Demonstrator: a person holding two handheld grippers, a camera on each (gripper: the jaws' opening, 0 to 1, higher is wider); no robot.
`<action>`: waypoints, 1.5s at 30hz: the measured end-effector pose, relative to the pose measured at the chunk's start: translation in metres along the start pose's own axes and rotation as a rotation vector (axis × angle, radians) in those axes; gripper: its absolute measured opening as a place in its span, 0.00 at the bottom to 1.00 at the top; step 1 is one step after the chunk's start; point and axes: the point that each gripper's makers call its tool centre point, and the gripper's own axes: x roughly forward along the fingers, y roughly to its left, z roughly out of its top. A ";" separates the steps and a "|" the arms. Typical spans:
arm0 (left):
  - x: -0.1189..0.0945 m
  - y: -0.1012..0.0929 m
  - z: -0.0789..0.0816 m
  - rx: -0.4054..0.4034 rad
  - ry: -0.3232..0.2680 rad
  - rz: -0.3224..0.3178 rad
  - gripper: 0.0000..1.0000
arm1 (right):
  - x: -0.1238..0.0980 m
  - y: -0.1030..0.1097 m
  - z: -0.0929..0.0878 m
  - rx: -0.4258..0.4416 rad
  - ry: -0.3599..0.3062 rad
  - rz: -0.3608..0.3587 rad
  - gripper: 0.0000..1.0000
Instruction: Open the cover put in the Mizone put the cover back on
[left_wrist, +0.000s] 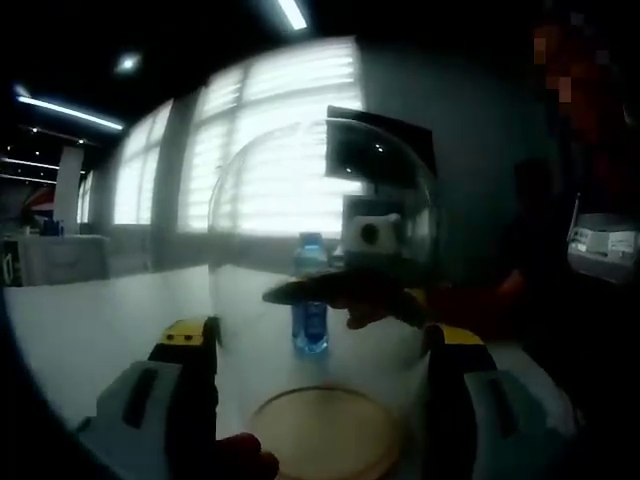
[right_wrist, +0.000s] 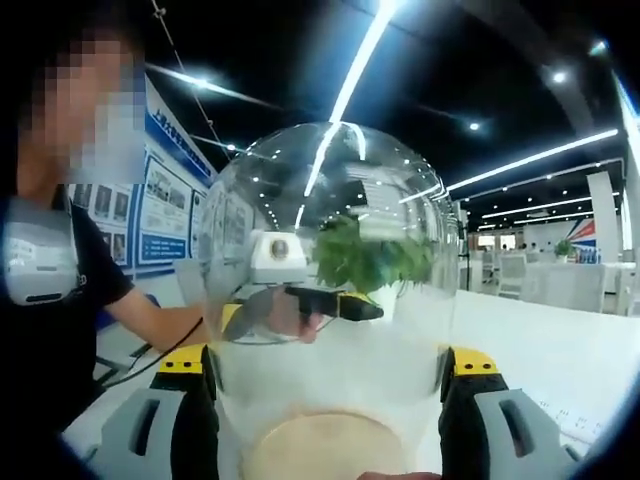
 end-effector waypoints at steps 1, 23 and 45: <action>0.000 0.000 0.000 0.002 0.004 0.001 0.74 | 0.000 0.000 0.000 0.000 0.001 0.001 0.86; 0.001 -0.006 0.007 0.019 0.035 0.018 0.74 | 0.000 0.004 0.008 -0.012 0.012 0.005 0.86; -0.006 -0.016 0.011 0.020 0.111 0.024 0.74 | 0.002 0.015 0.012 -0.006 0.038 0.011 0.86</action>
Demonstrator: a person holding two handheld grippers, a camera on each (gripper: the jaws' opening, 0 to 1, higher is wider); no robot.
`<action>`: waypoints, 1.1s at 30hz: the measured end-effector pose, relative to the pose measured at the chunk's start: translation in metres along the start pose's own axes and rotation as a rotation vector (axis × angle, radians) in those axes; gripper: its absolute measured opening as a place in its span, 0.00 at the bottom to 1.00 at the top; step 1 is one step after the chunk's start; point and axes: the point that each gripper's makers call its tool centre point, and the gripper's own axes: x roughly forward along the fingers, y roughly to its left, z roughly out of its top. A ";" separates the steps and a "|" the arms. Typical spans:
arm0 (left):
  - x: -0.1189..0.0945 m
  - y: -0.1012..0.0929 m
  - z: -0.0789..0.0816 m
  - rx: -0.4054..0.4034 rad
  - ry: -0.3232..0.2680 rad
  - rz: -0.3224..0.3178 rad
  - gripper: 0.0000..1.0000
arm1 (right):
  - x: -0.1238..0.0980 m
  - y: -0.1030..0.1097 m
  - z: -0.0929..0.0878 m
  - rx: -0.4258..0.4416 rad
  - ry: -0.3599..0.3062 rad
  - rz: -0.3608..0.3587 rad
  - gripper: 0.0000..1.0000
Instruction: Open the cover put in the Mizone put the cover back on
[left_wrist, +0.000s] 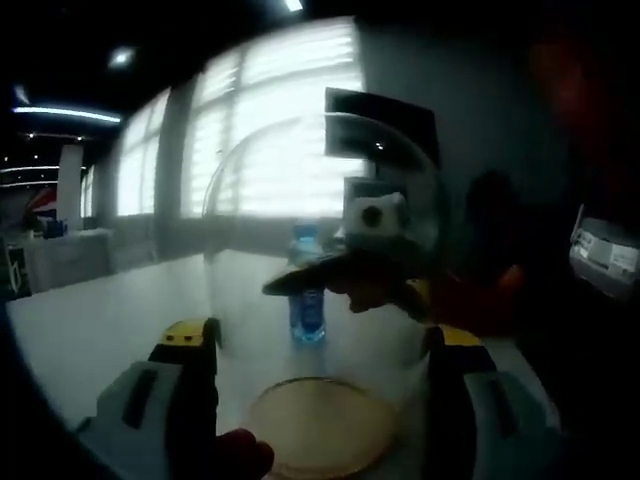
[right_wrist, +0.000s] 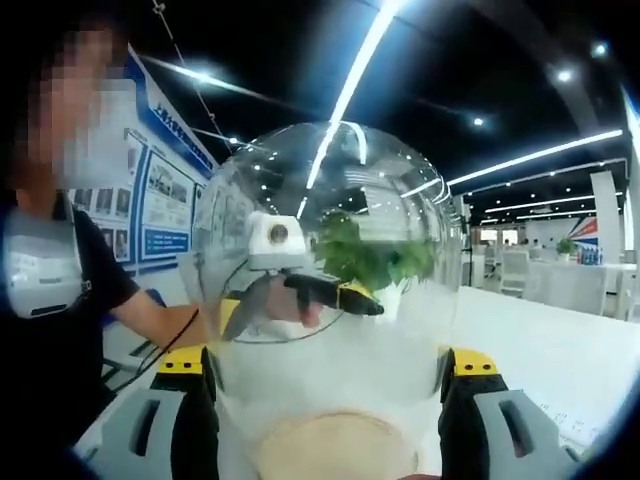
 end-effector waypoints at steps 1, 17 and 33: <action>0.000 -0.001 0.000 0.000 0.002 0.001 0.74 | 0.000 0.001 0.001 0.001 -0.001 0.001 0.86; -0.004 -0.008 -0.005 -0.008 0.078 0.006 0.74 | 0.001 0.010 -0.001 0.022 0.019 0.011 0.86; -0.007 -0.017 0.001 -0.016 0.072 -0.027 0.74 | -0.002 0.022 0.004 -0.019 0.059 0.025 0.86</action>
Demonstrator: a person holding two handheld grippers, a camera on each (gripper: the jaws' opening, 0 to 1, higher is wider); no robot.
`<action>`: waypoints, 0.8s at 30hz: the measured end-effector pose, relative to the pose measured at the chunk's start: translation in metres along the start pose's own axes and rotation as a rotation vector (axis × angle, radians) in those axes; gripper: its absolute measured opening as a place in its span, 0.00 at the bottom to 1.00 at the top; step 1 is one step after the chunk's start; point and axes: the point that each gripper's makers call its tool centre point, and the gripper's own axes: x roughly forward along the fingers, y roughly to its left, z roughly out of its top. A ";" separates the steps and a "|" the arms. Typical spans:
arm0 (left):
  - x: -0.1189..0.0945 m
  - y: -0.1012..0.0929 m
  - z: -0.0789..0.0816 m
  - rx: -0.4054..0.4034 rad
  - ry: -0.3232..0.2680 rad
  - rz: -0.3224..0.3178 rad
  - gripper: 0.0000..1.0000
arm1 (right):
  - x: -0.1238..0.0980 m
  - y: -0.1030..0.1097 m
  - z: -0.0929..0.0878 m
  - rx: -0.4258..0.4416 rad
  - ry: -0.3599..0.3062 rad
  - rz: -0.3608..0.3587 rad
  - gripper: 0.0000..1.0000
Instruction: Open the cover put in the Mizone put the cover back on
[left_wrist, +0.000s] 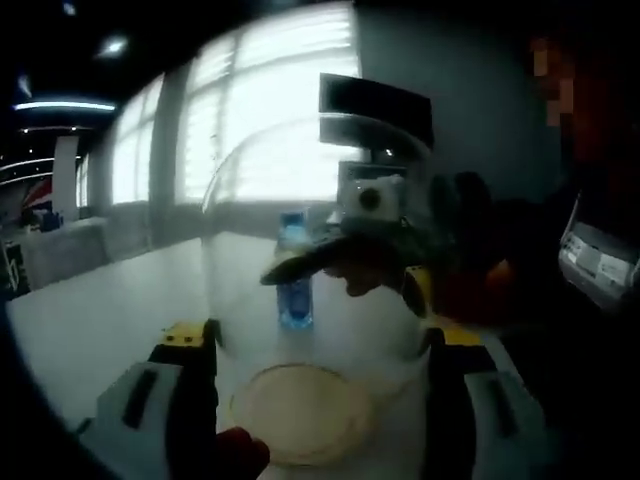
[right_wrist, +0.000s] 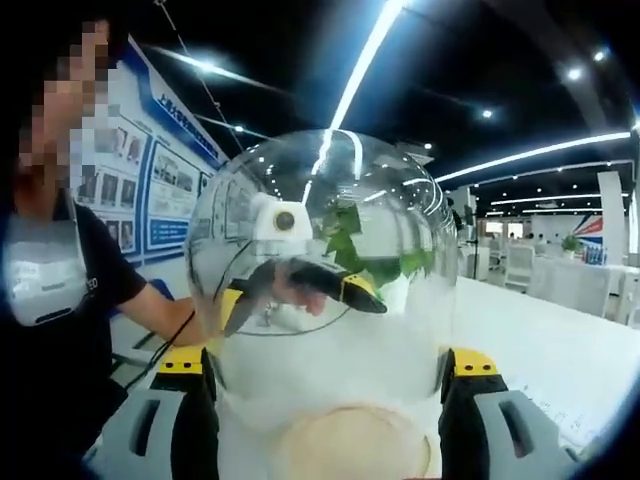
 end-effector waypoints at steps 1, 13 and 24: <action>0.000 -0.001 0.000 -0.002 -0.003 -0.003 0.74 | 0.000 0.000 0.000 -0.002 0.002 0.001 0.86; -0.001 -0.004 0.002 0.001 -0.002 -0.011 0.74 | -0.001 0.001 0.003 0.018 -0.005 0.017 0.86; -0.003 -0.016 0.001 0.006 0.027 -0.022 0.74 | -0.002 0.011 0.004 0.003 0.024 0.030 0.86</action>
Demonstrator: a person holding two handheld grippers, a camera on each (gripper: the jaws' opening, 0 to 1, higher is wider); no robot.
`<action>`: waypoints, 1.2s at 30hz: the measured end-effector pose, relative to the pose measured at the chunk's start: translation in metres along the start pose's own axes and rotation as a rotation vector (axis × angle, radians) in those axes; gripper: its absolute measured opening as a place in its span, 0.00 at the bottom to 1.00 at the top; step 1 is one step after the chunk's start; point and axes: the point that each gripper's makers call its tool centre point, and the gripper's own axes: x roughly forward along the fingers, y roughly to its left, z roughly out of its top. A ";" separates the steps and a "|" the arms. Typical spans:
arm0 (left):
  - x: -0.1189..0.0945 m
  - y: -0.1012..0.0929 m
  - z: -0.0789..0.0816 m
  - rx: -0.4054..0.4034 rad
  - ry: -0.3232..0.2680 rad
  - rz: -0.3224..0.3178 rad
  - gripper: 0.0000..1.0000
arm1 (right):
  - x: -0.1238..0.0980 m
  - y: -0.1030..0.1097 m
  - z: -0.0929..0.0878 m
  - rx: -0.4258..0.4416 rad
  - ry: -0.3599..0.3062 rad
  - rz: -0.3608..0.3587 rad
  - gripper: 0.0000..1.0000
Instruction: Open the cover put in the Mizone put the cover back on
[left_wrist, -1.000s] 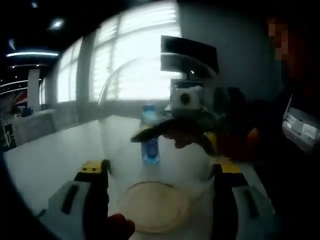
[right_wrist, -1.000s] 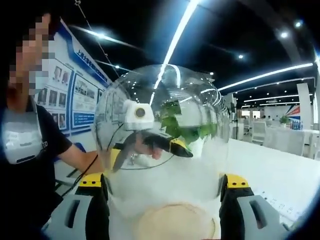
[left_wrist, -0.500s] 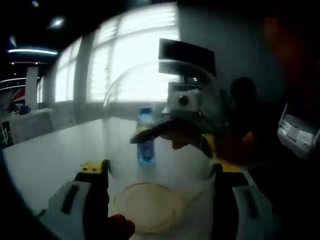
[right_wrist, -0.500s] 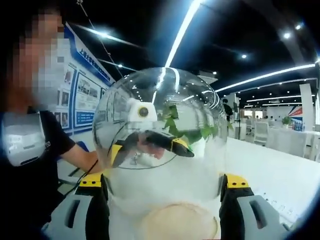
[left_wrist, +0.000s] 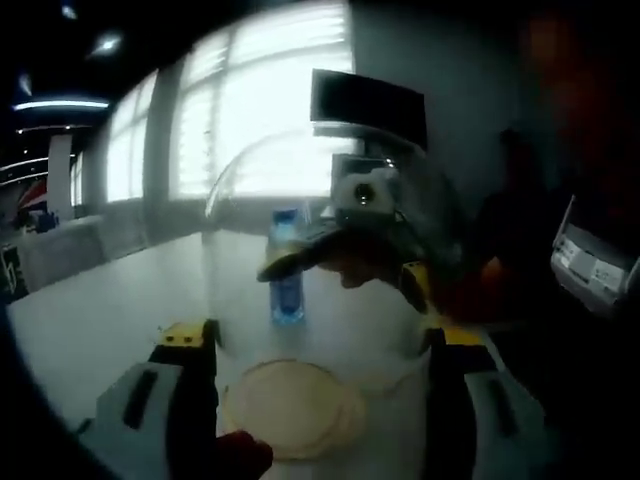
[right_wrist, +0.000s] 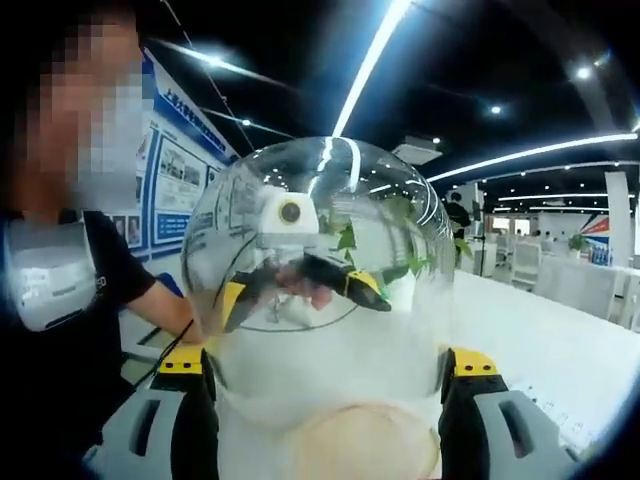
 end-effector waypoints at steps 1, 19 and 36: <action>0.001 -0.001 0.000 -0.003 -0.001 -0.001 0.74 | -0.001 0.000 0.000 0.005 0.000 0.000 0.86; -0.005 -0.025 -0.003 0.008 0.026 -0.002 0.75 | -0.006 0.026 0.000 0.013 -0.006 0.000 0.87; -0.017 -0.069 -0.008 0.026 0.011 0.032 0.77 | -0.012 0.074 -0.004 -0.005 -0.053 -0.011 0.87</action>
